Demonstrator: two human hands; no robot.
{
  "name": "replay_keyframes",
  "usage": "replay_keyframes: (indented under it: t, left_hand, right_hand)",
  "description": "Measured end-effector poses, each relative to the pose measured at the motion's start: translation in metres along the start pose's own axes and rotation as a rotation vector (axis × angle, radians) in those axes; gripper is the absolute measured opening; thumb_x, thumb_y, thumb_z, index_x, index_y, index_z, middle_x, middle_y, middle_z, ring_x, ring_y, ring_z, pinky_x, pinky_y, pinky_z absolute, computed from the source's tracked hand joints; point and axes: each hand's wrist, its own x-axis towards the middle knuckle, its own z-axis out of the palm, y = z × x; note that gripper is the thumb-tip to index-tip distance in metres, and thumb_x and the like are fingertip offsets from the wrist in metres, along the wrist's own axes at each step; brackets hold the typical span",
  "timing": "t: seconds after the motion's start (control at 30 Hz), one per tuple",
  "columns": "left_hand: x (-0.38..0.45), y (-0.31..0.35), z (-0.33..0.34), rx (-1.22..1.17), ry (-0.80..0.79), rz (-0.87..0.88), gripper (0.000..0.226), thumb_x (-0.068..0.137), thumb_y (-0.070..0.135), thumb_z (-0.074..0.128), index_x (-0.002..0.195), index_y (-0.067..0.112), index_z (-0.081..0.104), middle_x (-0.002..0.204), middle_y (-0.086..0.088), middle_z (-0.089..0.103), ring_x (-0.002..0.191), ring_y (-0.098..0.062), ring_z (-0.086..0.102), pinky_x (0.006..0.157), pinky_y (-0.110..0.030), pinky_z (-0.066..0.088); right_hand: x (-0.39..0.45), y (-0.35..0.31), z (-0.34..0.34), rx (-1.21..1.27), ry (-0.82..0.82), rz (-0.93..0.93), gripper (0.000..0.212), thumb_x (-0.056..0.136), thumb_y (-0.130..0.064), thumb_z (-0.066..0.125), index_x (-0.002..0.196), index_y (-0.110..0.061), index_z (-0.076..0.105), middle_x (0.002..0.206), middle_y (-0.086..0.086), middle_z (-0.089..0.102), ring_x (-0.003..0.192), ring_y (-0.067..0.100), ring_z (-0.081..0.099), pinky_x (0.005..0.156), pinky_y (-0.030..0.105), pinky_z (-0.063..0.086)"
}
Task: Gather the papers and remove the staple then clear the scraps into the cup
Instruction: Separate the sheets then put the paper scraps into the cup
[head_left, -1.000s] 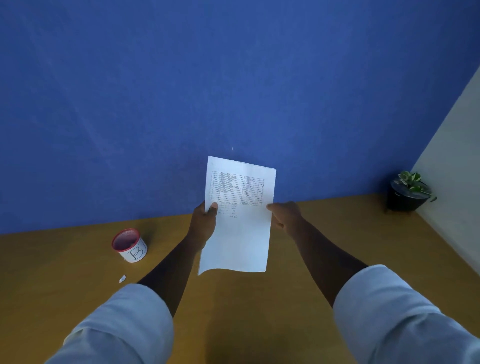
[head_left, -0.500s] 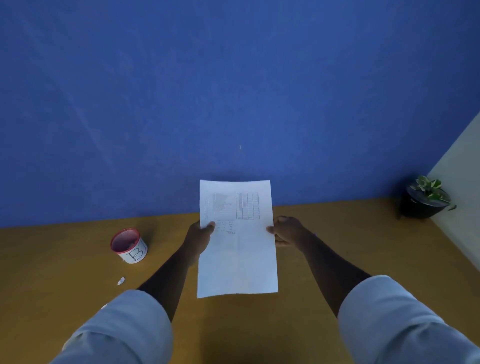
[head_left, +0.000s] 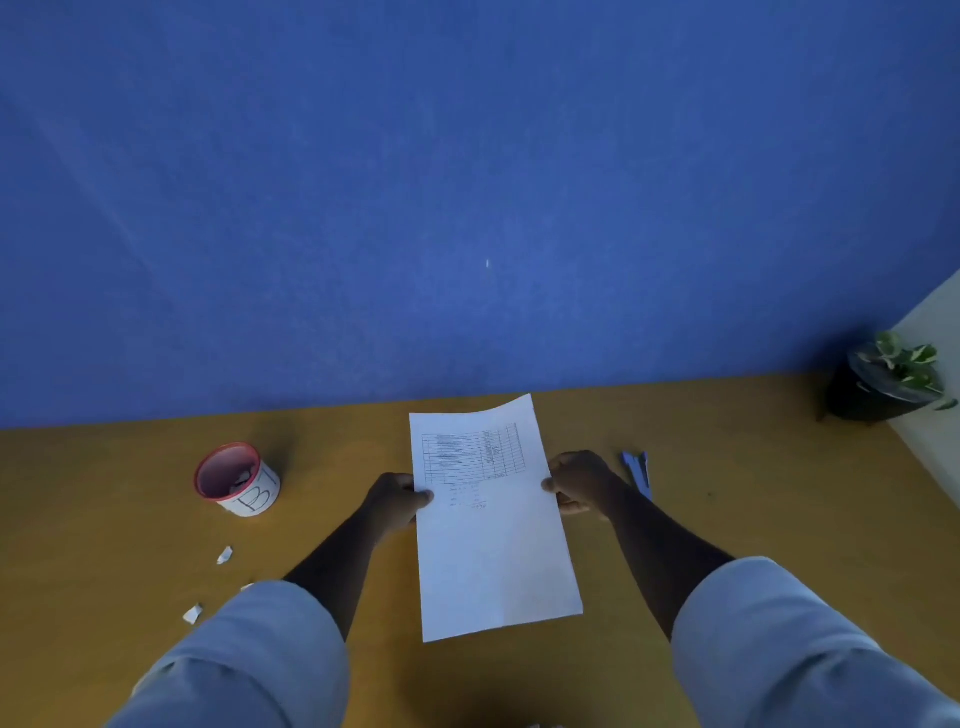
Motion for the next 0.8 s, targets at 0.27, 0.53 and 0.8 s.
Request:
replay_keyframes:
  t: [0.27, 0.53, 0.8]
  left_hand:
    - [0.031, -0.028, 0.003, 0.103, 0.076, -0.092, 0.009, 0.086, 0.014, 0.072, 0.093, 0.008, 0.074, 0.107, -0.008, 0.075, 0.089, -0.021, 0.073, 0.083, -0.036, 0.062]
    - [0.046, -0.043, 0.007, 0.222, 0.099, -0.108, 0.005, 0.085, 0.021, 0.071, 0.080, 0.021, 0.071, 0.108, 0.001, 0.076, 0.084, -0.017, 0.072, 0.081, -0.037, 0.062]
    - [0.046, -0.050, 0.007, 0.303, 0.138, -0.121, 0.011, 0.082, 0.021, 0.071, 0.092, 0.024, 0.072, 0.113, 0.005, 0.074, 0.079, -0.011, 0.068, 0.059, -0.023, 0.051]
  right_hand:
    - [0.028, 0.016, 0.018, -0.048, -0.010, 0.113, 0.016, 0.086, 0.005, 0.064, 0.101, 0.000, 0.065, 0.105, 0.014, 0.070, 0.083, 0.024, 0.071, 0.064, 0.030, 0.061]
    - [0.048, 0.024, 0.031, -0.237, 0.040, 0.097, 0.018, 0.083, -0.002, 0.067, 0.102, -0.001, 0.068, 0.095, 0.014, 0.072, 0.084, 0.024, 0.071, 0.078, 0.038, 0.061]
    - [0.057, 0.031, 0.035, -0.340, 0.060, 0.104, 0.017, 0.084, -0.006, 0.067, 0.101, -0.003, 0.068, 0.091, 0.012, 0.072, 0.081, 0.023, 0.071, 0.076, 0.035, 0.061]
